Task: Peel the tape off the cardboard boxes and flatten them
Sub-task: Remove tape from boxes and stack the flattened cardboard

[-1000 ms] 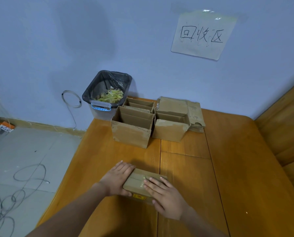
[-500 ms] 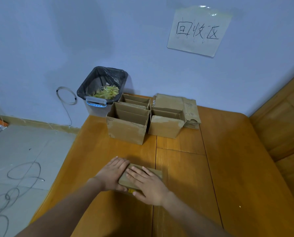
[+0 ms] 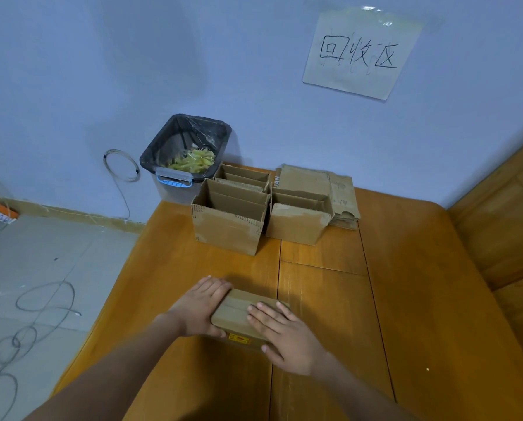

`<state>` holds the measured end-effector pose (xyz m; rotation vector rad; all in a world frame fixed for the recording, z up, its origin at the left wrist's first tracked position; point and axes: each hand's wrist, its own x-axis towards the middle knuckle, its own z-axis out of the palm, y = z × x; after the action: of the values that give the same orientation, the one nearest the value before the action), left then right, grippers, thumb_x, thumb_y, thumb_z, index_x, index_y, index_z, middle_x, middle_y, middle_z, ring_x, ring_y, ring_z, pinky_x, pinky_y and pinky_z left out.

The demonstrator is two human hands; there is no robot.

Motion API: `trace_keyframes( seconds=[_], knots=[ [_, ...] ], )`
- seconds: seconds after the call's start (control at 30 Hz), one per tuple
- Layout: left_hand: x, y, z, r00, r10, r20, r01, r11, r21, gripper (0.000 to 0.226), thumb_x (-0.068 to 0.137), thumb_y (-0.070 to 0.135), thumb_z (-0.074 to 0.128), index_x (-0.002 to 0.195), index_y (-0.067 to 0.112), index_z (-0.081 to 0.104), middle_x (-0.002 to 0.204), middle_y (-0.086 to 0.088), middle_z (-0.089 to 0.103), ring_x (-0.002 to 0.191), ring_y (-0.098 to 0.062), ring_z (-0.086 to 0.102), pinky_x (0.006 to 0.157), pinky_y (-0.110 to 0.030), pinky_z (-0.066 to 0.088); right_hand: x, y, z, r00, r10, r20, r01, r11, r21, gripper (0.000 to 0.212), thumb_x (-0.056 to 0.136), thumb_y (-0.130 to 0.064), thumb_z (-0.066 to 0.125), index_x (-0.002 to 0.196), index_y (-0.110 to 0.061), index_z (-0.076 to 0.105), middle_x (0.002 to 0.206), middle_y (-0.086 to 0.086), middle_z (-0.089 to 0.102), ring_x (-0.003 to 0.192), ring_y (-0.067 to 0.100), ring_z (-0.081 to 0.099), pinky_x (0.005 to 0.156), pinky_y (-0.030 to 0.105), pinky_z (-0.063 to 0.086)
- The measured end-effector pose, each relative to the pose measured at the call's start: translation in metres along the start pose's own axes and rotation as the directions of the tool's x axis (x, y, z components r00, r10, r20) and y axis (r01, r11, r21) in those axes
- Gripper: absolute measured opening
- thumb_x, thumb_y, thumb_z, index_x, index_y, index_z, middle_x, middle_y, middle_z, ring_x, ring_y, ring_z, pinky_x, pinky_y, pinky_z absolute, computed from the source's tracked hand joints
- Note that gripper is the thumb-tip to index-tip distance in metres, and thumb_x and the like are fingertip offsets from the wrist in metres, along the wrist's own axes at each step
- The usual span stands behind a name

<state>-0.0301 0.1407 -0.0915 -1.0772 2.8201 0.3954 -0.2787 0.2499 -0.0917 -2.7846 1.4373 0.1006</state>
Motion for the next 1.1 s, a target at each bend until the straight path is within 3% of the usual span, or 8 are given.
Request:
trace_keyframes(
  seconds=[0.4, 0.57, 0.63, 0.73, 0.8, 0.9, 1.03, 1.1],
  knots=[
    [0.001, -0.001, -0.003, 1.0, 0.008, 0.0, -0.008, 1.0, -0.024, 0.103, 0.072, 0.071, 0.061, 0.149, 0.016, 0.02, 0.148, 0.0, 0.03, 0.141, -0.015, 0.02, 0.118, -0.03, -0.006, -0.029, 0.013, 0.003, 0.999, 0.025, -0.048, -0.021, 0.996, 0.087, 0.058, 0.093, -0.036, 0.042, 0.149, -0.023, 0.034, 0.156, -0.006, 0.028, 0.145, 0.013, 0.022, 0.117, 0.04, 0.016],
    [0.001, 0.0, -0.005, 1.0, 0.004, -0.001, -0.004, 1.0, -0.016, 0.102, 0.073, 0.07, 0.062, 0.149, 0.016, 0.02, 0.149, 0.0, 0.029, 0.142, -0.016, 0.019, 0.119, -0.031, -0.005, -0.041, 0.019, -0.002, 0.994, 0.039, -0.101, -0.029, 0.994, 0.102, 0.052, 0.093, -0.036, 0.042, 0.143, -0.025, 0.044, 0.152, -0.007, 0.037, 0.141, 0.014, 0.033, 0.111, 0.043, 0.033],
    [0.001, 0.001, -0.004, 1.0, 0.001, 0.004, -0.001, 1.0, -0.003, 0.102, 0.074, 0.07, 0.061, 0.15, 0.015, 0.019, 0.15, -0.001, 0.028, 0.143, -0.016, 0.018, 0.119, -0.031, -0.005, -0.043, 0.019, -0.004, 0.986, 0.07, -0.154, -0.046, 0.987, 0.153, 0.045, 0.09, -0.035, 0.045, 0.132, -0.023, 0.057, 0.142, -0.006, 0.05, 0.134, 0.013, 0.044, 0.097, 0.034, 0.05],
    [0.002, 0.002, -0.005, 1.0, -0.004, 0.014, 0.003, 1.0, 0.009, 0.103, 0.074, 0.07, 0.061, 0.15, 0.015, 0.018, 0.151, -0.002, 0.027, 0.143, -0.017, 0.017, 0.119, -0.032, -0.005, -0.039, 0.016, -0.007, 0.954, 0.118, -0.276, -0.055, 0.972, 0.228, 0.035, 0.088, -0.033, 0.048, 0.115, -0.019, 0.065, 0.126, -0.003, 0.062, 0.123, 0.012, 0.051, 0.076, 0.028, 0.055],
    [0.003, 0.002, -0.004, 1.0, -0.004, 0.012, 0.004, 1.0, 0.018, 0.103, 0.074, 0.07, 0.061, 0.15, 0.015, 0.018, 0.151, -0.002, 0.027, 0.143, -0.018, 0.017, 0.119, -0.032, -0.003, -0.03, 0.011, -0.009, 0.941, 0.109, -0.321, -0.039, 0.975, 0.218, 0.037, 0.088, -0.034, 0.049, 0.119, -0.018, 0.061, 0.13, 0.0, 0.058, 0.124, 0.015, 0.05, 0.085, 0.033, 0.054],
    [0.002, 0.003, -0.004, 1.0, -0.008, 0.012, 0.007, 1.0, 0.03, 0.104, 0.074, 0.07, 0.061, 0.15, 0.015, 0.018, 0.15, -0.002, 0.027, 0.143, -0.018, 0.018, 0.118, -0.033, -0.001, -0.009, 0.005, -0.012, 0.977, 0.021, -0.211, -0.001, 0.996, 0.094, 0.055, 0.09, -0.043, 0.045, 0.141, -0.023, 0.042, 0.151, 0.001, 0.038, 0.141, 0.022, 0.033, 0.112, 0.049, 0.029],
    [0.002, 0.002, -0.002, 1.0, -0.005, 0.009, 0.004, 1.0, 0.03, 0.103, 0.074, 0.069, 0.061, 0.15, 0.014, 0.019, 0.151, -0.002, 0.027, 0.143, -0.016, 0.018, 0.118, -0.032, -0.002, 0.01, 0.001, -0.006, 0.999, -0.048, 0.012, 0.047, 0.997, 0.059, 0.066, 0.095, -0.05, 0.035, 0.153, -0.025, 0.014, 0.161, -0.003, 0.009, 0.148, 0.02, -0.004, 0.113, 0.059, -0.002],
    [0.002, 0.001, -0.002, 1.0, -0.005, 0.017, 0.004, 0.999, 0.034, 0.103, 0.074, 0.07, 0.06, 0.151, 0.014, 0.018, 0.151, -0.002, 0.026, 0.143, -0.016, 0.018, 0.118, -0.031, -0.002, 0.01, 0.004, -0.002, 0.998, -0.047, 0.032, 0.045, 0.995, 0.085, 0.067, 0.096, -0.05, 0.035, 0.154, -0.025, 0.012, 0.161, -0.004, 0.006, 0.148, 0.018, -0.009, 0.113, 0.059, -0.005]
  ],
)
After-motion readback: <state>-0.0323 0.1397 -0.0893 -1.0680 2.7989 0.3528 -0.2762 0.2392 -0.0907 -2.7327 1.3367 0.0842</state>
